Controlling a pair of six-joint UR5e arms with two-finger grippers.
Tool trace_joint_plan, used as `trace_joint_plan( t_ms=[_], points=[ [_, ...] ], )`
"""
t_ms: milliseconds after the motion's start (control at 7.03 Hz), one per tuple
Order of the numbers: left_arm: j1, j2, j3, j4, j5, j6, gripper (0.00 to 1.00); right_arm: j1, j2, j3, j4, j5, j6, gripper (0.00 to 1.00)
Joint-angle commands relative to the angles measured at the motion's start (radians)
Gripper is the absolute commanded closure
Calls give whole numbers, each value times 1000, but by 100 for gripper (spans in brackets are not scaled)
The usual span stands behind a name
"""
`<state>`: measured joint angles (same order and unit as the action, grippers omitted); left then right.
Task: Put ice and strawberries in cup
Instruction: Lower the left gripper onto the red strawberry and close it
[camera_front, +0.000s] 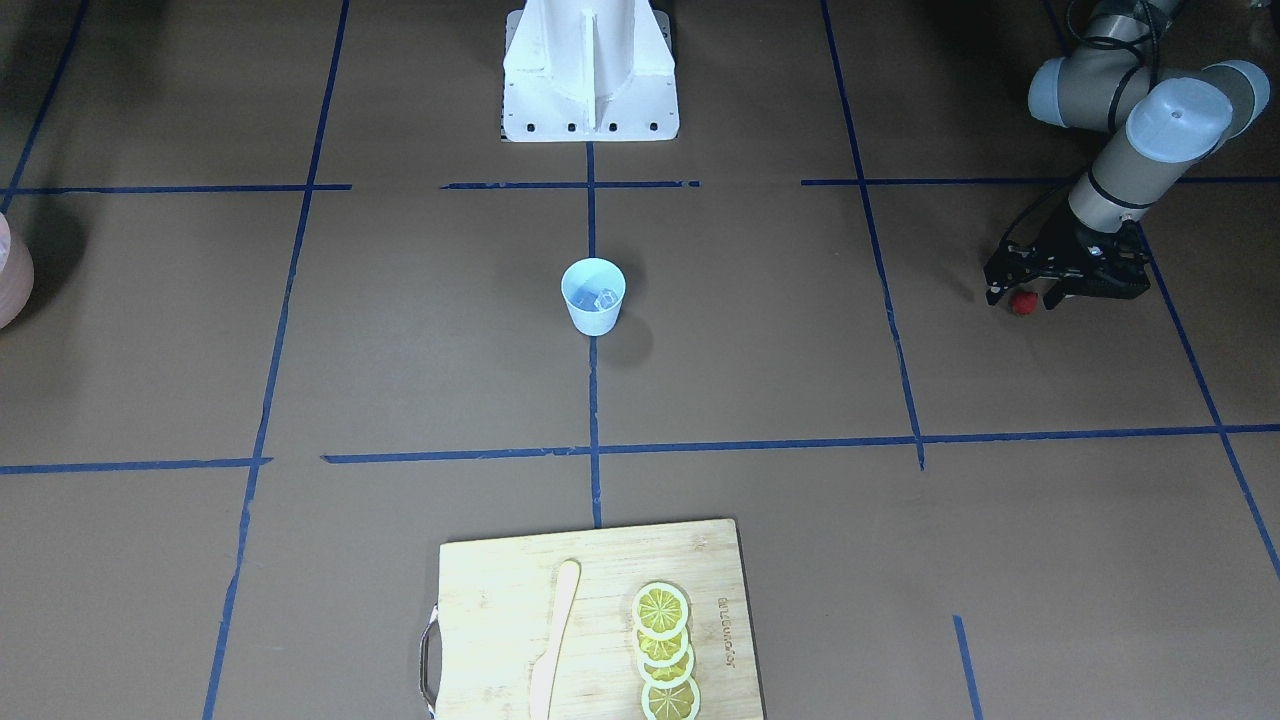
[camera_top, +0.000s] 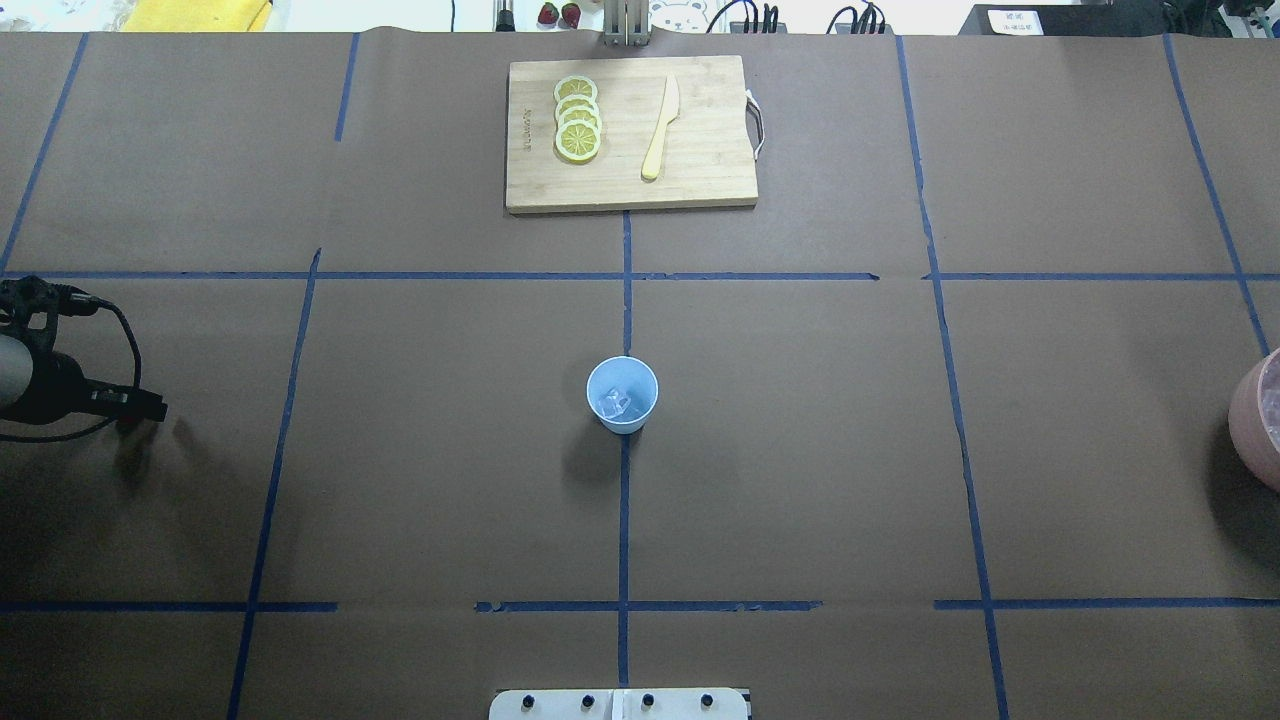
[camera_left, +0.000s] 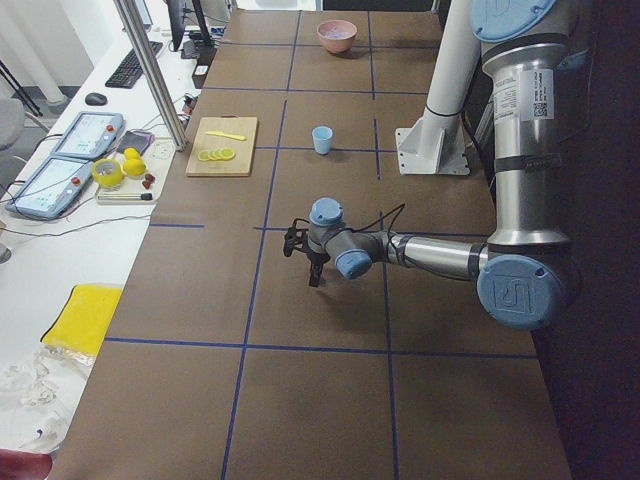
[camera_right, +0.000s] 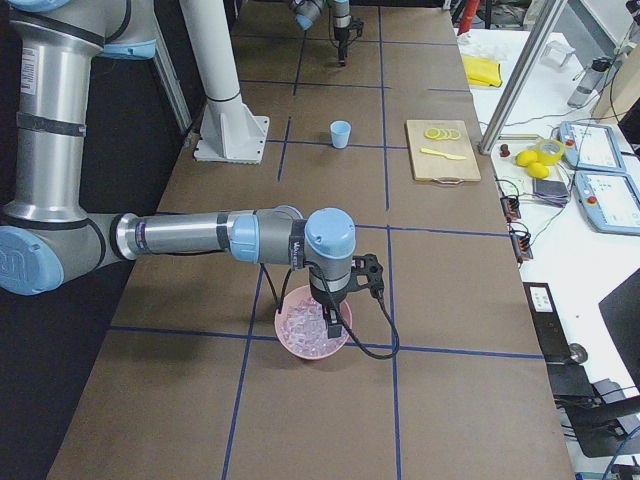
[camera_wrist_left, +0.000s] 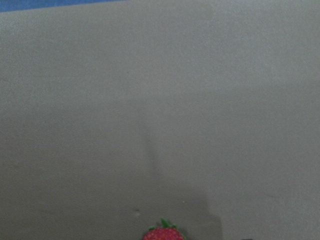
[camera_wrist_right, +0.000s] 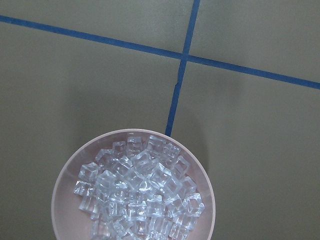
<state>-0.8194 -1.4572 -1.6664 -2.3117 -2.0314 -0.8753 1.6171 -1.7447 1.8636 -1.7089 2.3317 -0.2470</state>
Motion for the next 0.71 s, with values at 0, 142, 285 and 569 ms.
trace_joint_plan(
  t_ms=[0, 142, 285, 569],
  points=[
    [-4, 5, -7, 0, -3, 6, 92, 1, 1, 2, 0, 0, 0, 1],
    [-6, 9, -15, 2, -7, 7, 97, 1, 1, 2, 0, 0, 0, 1],
    [-9, 9, -42, 6, -12, 7, 99, 1, 1, 2, 0, 0, 0, 1],
    [-50, -5, -181, 166, -53, 7, 99, 1, 2, 2, 0, 0, 2, 1]
  ],
)
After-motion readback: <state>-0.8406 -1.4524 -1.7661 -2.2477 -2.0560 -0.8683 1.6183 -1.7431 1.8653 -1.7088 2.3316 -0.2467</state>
